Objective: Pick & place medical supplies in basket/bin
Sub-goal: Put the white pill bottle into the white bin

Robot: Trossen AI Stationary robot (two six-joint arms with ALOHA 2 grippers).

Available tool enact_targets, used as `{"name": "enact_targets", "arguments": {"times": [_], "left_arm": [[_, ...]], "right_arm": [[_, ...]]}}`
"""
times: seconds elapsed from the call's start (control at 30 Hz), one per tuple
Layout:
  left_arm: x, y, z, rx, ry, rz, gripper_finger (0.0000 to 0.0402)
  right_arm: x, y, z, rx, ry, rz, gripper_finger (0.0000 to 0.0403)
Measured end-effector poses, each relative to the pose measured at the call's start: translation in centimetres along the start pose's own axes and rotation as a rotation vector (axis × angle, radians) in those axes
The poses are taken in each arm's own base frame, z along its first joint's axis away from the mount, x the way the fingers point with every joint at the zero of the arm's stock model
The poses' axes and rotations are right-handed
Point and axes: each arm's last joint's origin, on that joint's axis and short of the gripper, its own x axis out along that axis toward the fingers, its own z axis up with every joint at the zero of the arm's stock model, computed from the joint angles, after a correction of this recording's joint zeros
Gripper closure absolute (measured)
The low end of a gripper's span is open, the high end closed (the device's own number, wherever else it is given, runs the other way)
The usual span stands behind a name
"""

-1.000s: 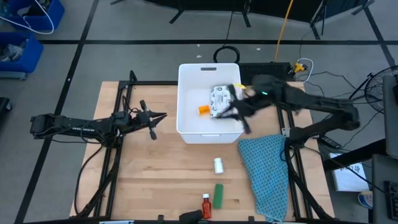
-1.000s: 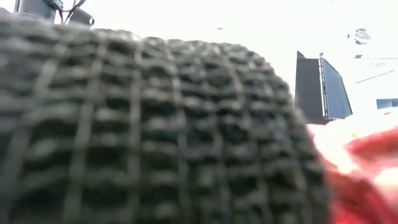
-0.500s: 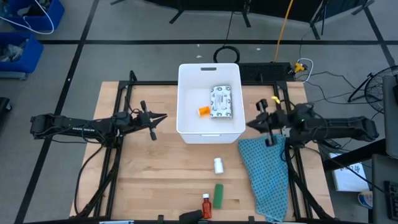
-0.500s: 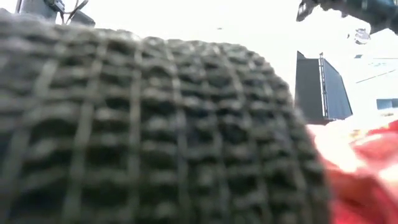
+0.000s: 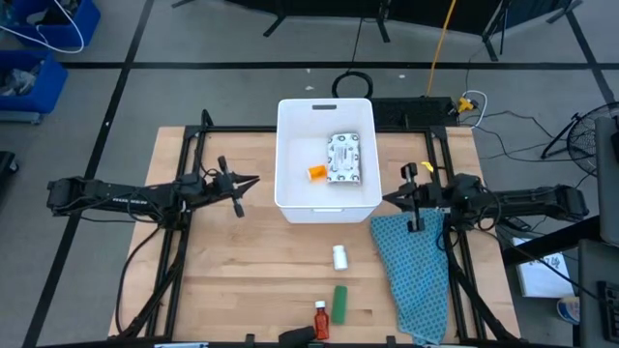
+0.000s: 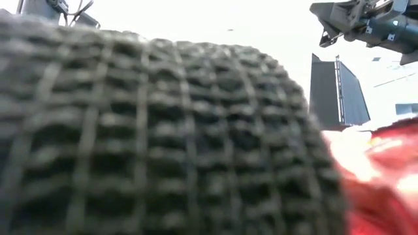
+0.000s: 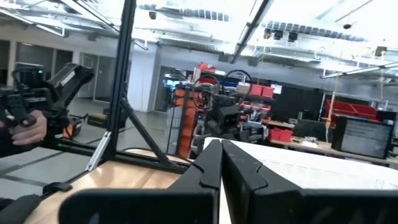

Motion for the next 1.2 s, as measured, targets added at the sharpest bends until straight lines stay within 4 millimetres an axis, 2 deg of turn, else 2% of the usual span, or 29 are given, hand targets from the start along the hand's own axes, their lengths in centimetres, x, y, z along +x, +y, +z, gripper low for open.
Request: {"name": "enact_targets", "arguments": {"times": [0.2,0.4,0.57,0.7,0.77,1.07,1.13,1.2], "left_arm": [[0.0,-0.1,-0.3,0.018,0.030,-0.007,0.0366],[0.0,-0.1,-1.0,0.139,0.105,0.008,0.0366],[0.1,0.1,0.1,0.011,0.039,0.031,0.0366],[0.6,-0.1,1.8,0.065,0.100,0.003,0.0366],[0.9,-0.1,3.6,0.097,0.136,0.016,0.0366],[3.0,-0.9,17.6,0.137,0.074,-0.134,0.0366],[4.0,-1.6,19.7,0.193,0.092,-0.172,0.0366],[5.4,-2.8,20.9,0.287,0.138,-0.218,0.0366]], "right_arm": [[0.0,0.0,-0.3,-0.012,0.027,0.003,0.0403],[0.0,0.1,-0.6,0.007,0.062,0.010,0.0403],[0.0,0.1,-0.7,0.001,0.068,0.011,0.0403],[0.0,0.1,-0.6,0.013,0.065,0.011,0.0403],[-0.1,0.1,-0.5,0.012,0.056,0.010,0.0403],[-0.1,0.1,-0.2,-0.009,0.026,0.007,0.0403],[-0.1,0.1,-0.2,-0.011,0.024,0.006,0.0403],[-0.1,0.0,-0.1,-0.019,0.015,0.005,0.0403]]}}
